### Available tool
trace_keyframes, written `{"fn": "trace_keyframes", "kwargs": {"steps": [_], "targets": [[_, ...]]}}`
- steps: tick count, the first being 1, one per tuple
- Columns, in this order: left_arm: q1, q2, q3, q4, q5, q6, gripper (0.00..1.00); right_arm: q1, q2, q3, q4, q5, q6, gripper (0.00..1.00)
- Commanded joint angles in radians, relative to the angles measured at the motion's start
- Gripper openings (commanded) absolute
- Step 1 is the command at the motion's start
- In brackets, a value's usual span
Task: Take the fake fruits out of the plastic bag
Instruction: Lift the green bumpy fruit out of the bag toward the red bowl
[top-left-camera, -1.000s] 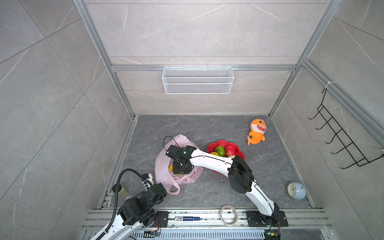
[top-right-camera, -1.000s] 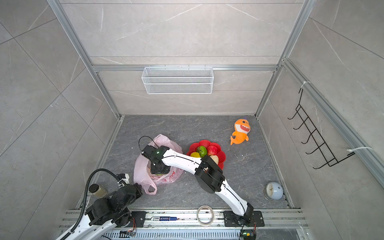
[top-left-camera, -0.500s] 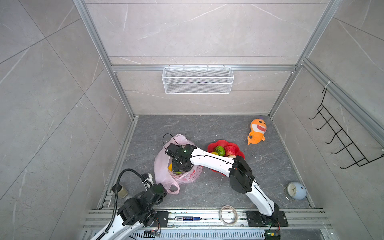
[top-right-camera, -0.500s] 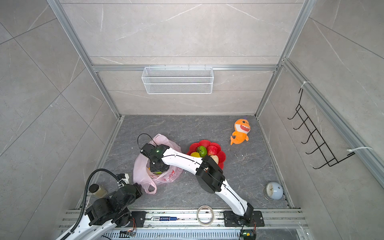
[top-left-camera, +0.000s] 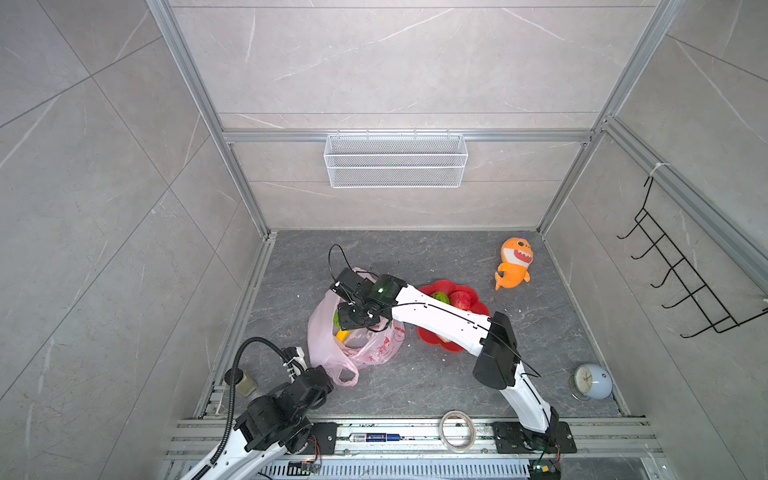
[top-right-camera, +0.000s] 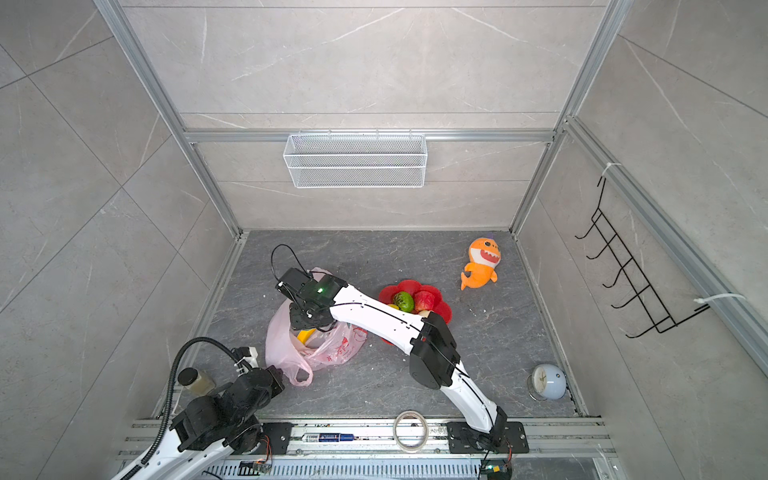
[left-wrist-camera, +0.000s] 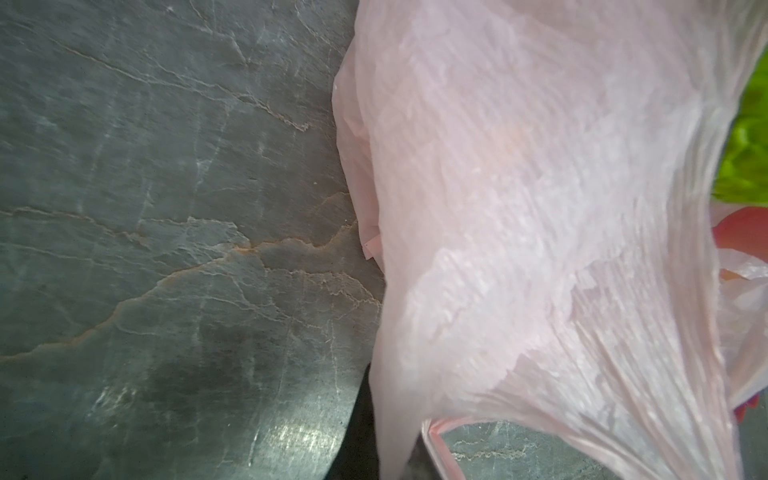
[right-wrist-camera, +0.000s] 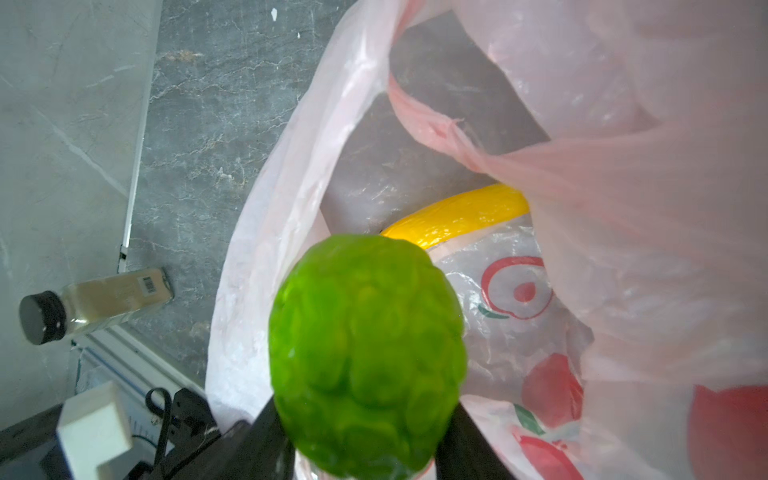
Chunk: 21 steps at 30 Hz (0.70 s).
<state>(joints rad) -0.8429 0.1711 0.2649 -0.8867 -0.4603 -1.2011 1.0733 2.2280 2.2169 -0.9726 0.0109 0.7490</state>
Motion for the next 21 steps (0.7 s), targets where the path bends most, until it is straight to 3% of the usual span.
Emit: {"fn": "trace_keyframes", "kwargs": {"steps": [1,13,21], "targets": [[-0.002,0.028,0.02,0.037,-0.041,0.0,0.0,0.001,-0.091,0.037,-0.061,0.003,-0.063,0.32],[-0.002,0.113,0.093,0.044,-0.115,-0.006,0.0,-0.036,-0.385,-0.195,-0.054,0.167,-0.109,0.33],[-0.003,0.138,0.122,0.011,-0.155,-0.03,0.0,-0.19,-0.58,-0.453,-0.056,0.219,-0.136,0.33]]}}
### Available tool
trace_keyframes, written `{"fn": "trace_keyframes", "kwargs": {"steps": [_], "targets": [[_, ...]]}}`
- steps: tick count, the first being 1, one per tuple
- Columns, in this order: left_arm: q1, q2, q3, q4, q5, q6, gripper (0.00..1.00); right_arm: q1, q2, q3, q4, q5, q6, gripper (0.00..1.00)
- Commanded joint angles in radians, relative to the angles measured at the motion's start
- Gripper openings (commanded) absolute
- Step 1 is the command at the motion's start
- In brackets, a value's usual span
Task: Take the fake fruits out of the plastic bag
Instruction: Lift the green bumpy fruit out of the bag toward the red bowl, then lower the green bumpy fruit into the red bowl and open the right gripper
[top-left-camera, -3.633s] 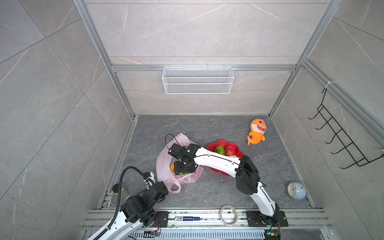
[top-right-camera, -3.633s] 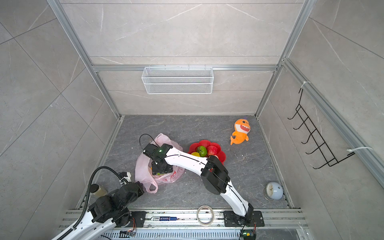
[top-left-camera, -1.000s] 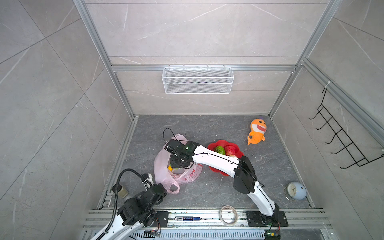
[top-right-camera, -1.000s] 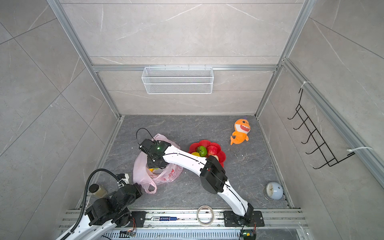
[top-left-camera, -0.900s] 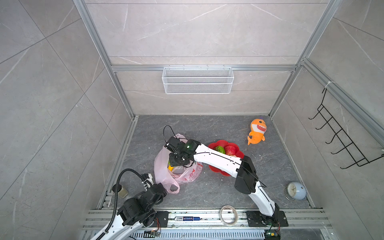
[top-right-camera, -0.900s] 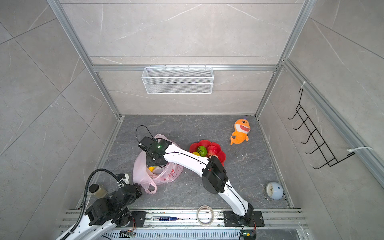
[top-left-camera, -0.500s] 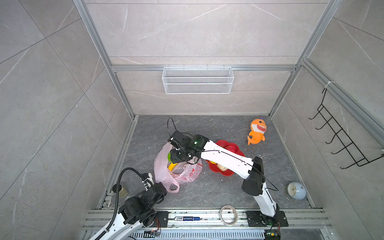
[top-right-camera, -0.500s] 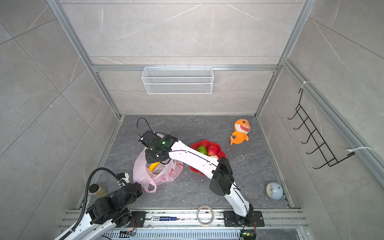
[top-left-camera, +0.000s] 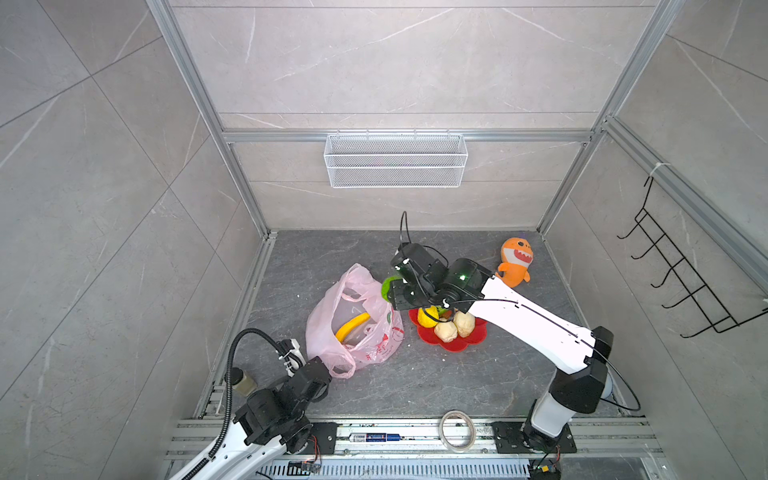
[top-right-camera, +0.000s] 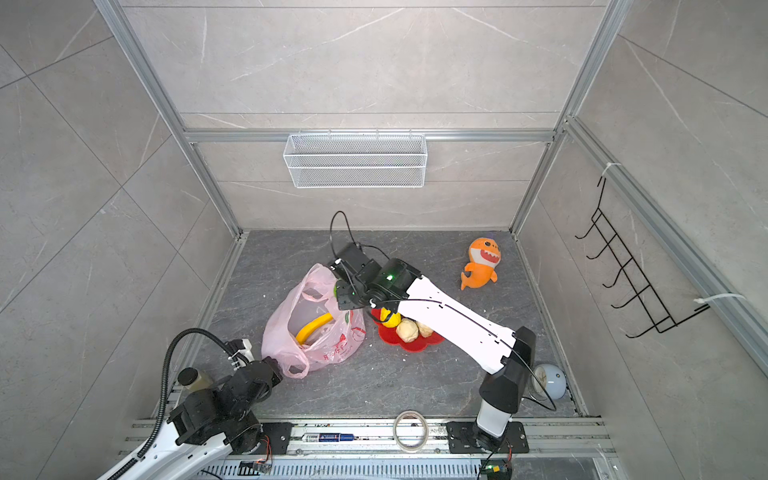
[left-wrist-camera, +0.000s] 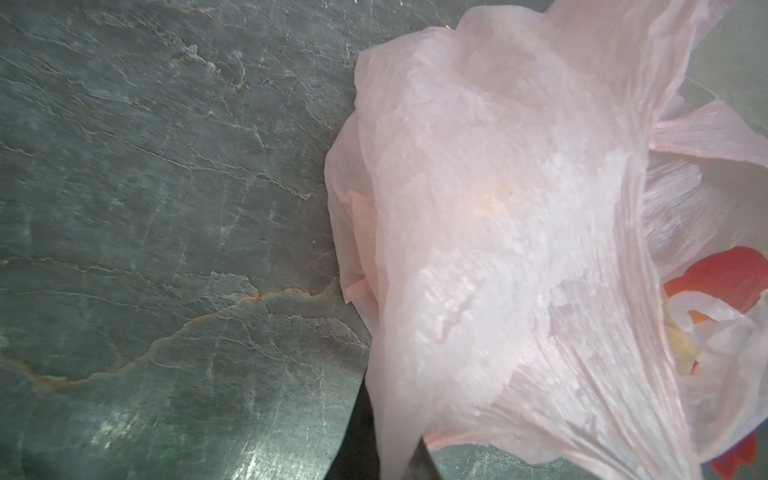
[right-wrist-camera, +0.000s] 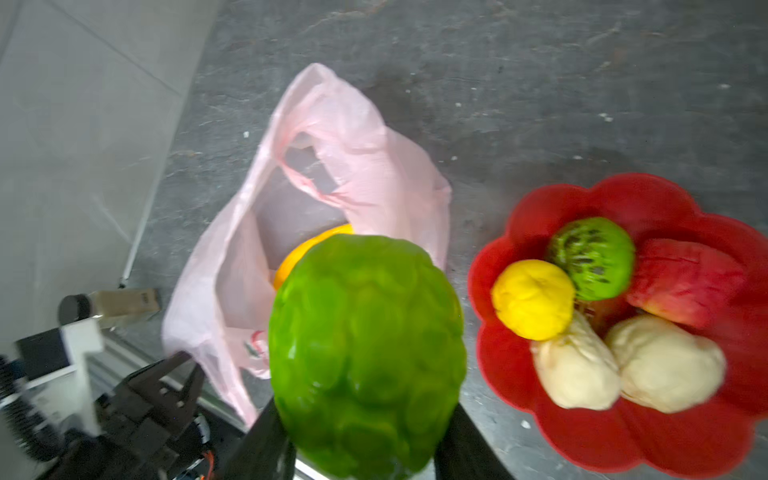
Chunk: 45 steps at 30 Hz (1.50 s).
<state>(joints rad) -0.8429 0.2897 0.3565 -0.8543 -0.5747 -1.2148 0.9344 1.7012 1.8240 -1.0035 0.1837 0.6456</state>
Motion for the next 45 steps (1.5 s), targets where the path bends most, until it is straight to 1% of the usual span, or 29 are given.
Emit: {"fn": "trace_keyframes", "kwargs": {"steps": [1,6,11,16,21,31,45], "targets": [[-0.003,0.026,0.032,-0.02,-0.036,-0.017,0.0,-0.071,-0.067,-0.084,-0.026,0.043,-0.041,0.33],[-0.002,0.058,0.035,-0.001,-0.03,-0.02,0.0,-0.168,-0.099,-0.174,-0.056,0.049,-0.091,0.33],[-0.002,0.084,0.035,0.012,-0.021,-0.018,0.0,-0.256,-0.088,-0.236,-0.017,0.035,-0.129,0.34],[-0.003,0.09,0.035,0.017,-0.019,-0.013,0.0,-0.328,-0.02,-0.221,0.025,0.01,-0.152,0.34],[-0.002,0.077,0.027,0.012,-0.019,-0.019,0.0,-0.379,0.071,-0.184,0.04,0.019,-0.184,0.34],[-0.003,0.065,0.027,-0.003,-0.02,-0.024,0.0,-0.419,0.23,-0.079,0.051,0.041,-0.216,0.33],[-0.003,0.063,0.024,-0.01,-0.03,-0.04,0.0,-0.439,0.331,-0.014,0.026,0.053,-0.239,0.34]]}}
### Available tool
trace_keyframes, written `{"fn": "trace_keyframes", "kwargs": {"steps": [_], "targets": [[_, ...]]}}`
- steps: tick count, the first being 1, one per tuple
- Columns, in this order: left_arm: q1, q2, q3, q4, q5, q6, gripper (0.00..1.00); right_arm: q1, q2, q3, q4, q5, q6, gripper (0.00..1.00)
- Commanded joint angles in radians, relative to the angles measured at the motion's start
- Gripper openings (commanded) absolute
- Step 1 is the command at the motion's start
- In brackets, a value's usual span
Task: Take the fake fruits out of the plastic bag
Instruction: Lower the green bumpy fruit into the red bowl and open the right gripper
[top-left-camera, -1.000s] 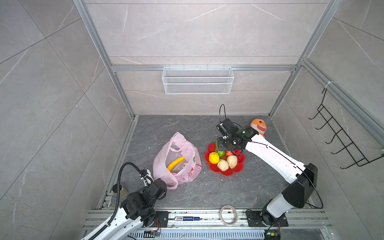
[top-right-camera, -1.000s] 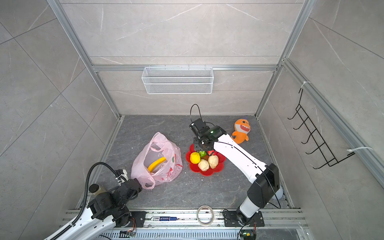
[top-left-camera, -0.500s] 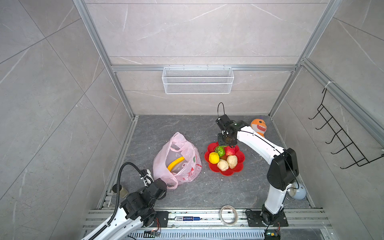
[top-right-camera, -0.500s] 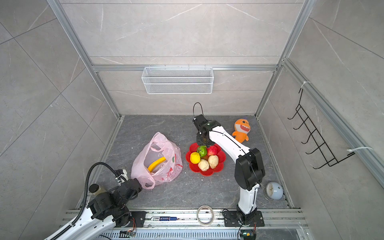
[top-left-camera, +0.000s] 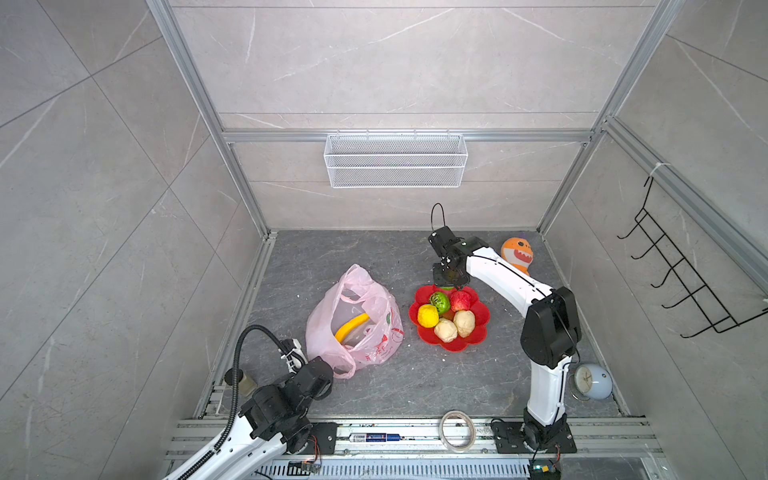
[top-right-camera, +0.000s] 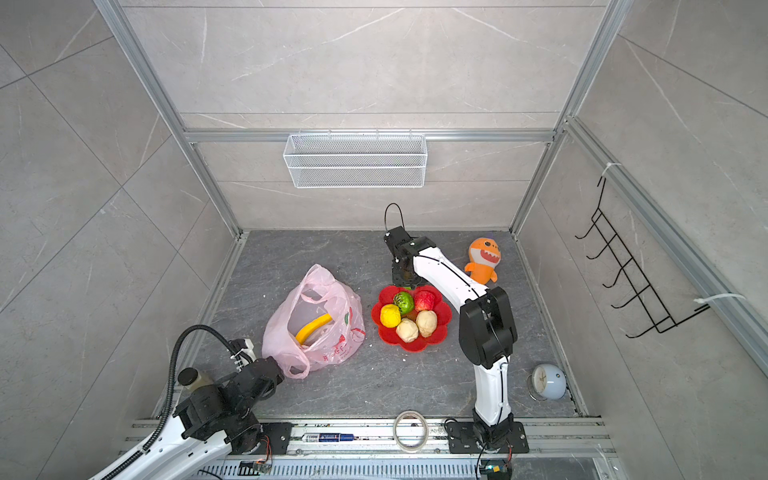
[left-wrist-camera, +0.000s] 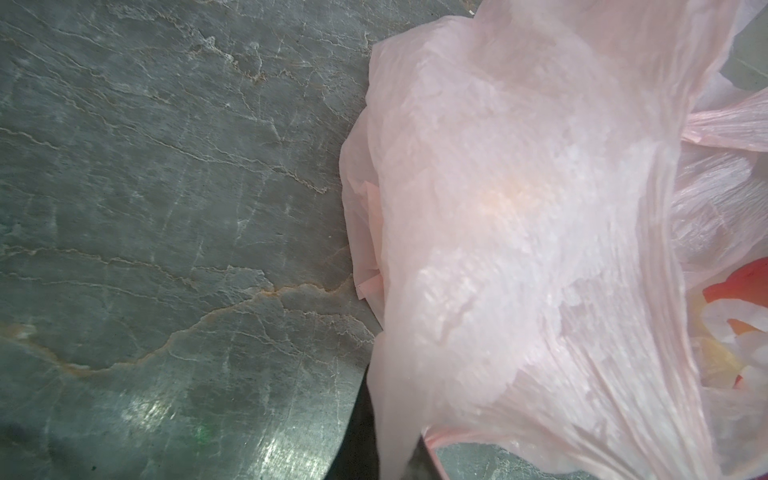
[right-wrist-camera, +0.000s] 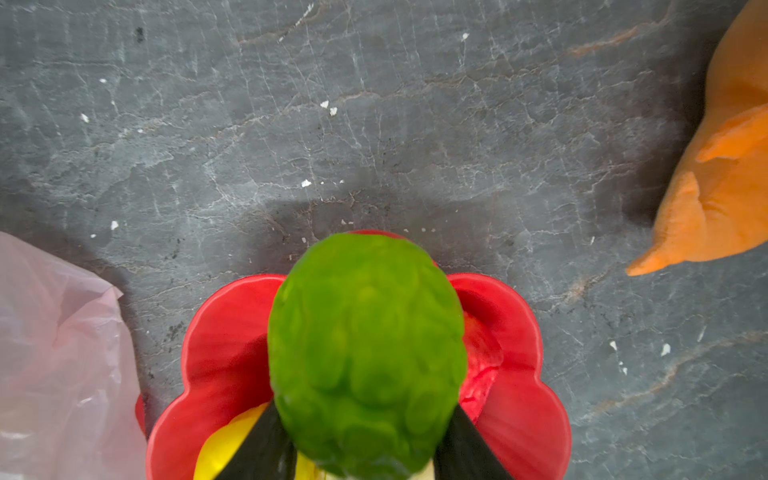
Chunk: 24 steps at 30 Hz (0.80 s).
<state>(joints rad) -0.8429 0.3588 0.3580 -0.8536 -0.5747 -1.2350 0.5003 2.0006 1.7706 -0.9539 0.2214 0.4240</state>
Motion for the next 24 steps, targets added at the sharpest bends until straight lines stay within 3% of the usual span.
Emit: {"fn": "trace_keyframes", "kwargs": {"steps": [1,24], "targets": [[-0.002,-0.006,0.021,-0.005,-0.031,-0.018,0.0,-0.005,0.038,0.044,-0.027,0.013,-0.02,0.34],[-0.002,0.013,0.03,0.007,-0.019,-0.005,0.0,-0.012,0.076,0.008,-0.028,0.016,-0.028,0.36]]}}
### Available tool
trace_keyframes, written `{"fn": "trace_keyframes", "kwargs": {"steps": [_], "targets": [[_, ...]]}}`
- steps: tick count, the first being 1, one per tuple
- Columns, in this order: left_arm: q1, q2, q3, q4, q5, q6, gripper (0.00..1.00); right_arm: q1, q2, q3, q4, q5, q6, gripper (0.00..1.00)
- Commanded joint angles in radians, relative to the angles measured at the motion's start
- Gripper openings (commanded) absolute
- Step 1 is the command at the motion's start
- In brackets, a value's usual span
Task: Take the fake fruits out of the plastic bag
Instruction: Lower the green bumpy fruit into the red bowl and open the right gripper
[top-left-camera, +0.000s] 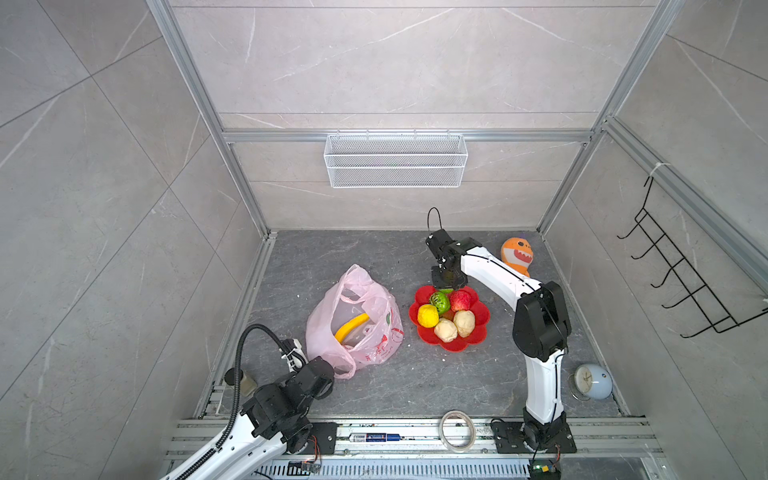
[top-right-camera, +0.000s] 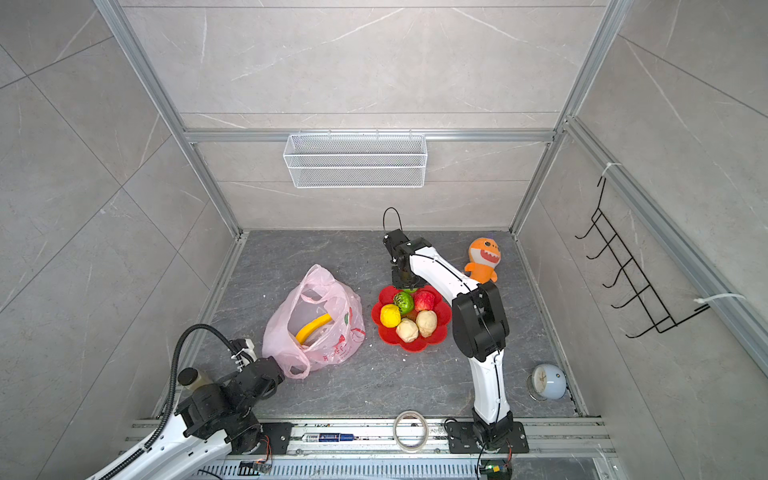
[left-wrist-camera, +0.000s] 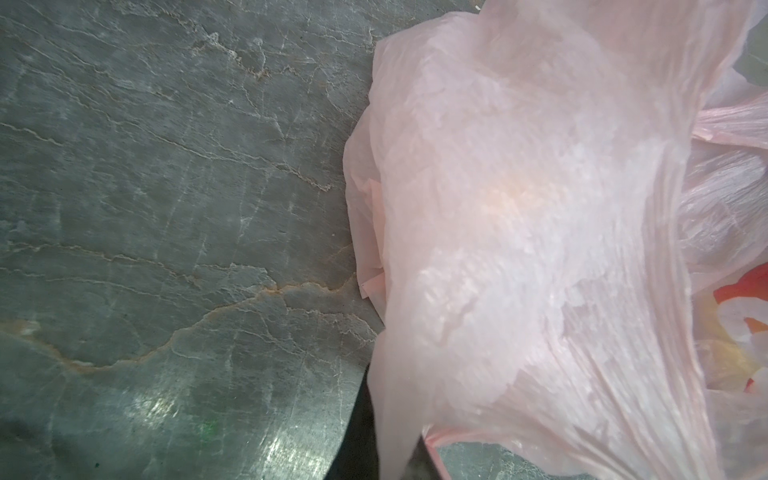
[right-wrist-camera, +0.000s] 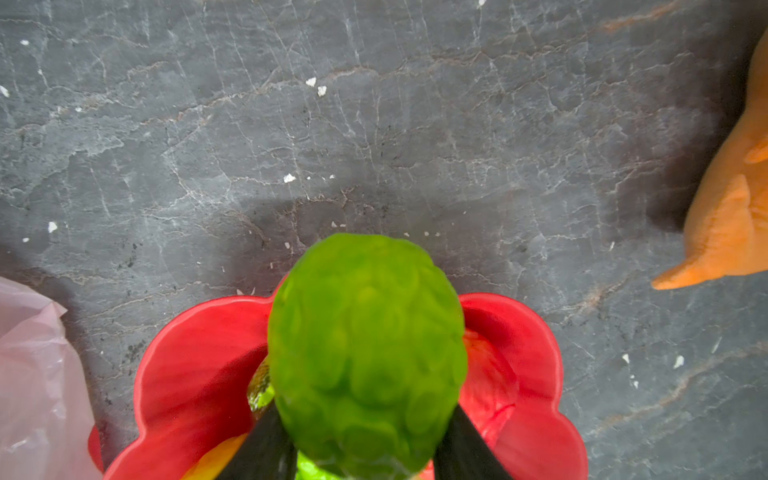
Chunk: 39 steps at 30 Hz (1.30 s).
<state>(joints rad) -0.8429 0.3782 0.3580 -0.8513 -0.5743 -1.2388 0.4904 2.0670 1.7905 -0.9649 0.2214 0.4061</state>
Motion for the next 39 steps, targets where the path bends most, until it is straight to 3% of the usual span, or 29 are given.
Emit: {"fn": "trace_keyframes", "kwargs": {"steps": [1,22,39], "targets": [[-0.002,-0.01,0.027,0.006,-0.018,-0.004,0.0,-0.002,0.01,-0.013,-0.018,0.02,-0.01,0.36],[-0.002,-0.005,0.03,0.023,-0.01,0.008,0.0,-0.014,0.008,-0.06,-0.022,0.052,-0.003,0.41],[-0.002,-0.01,0.03,0.022,-0.008,0.013,0.0,-0.017,-0.005,-0.06,-0.026,0.053,-0.001,0.57]]}}
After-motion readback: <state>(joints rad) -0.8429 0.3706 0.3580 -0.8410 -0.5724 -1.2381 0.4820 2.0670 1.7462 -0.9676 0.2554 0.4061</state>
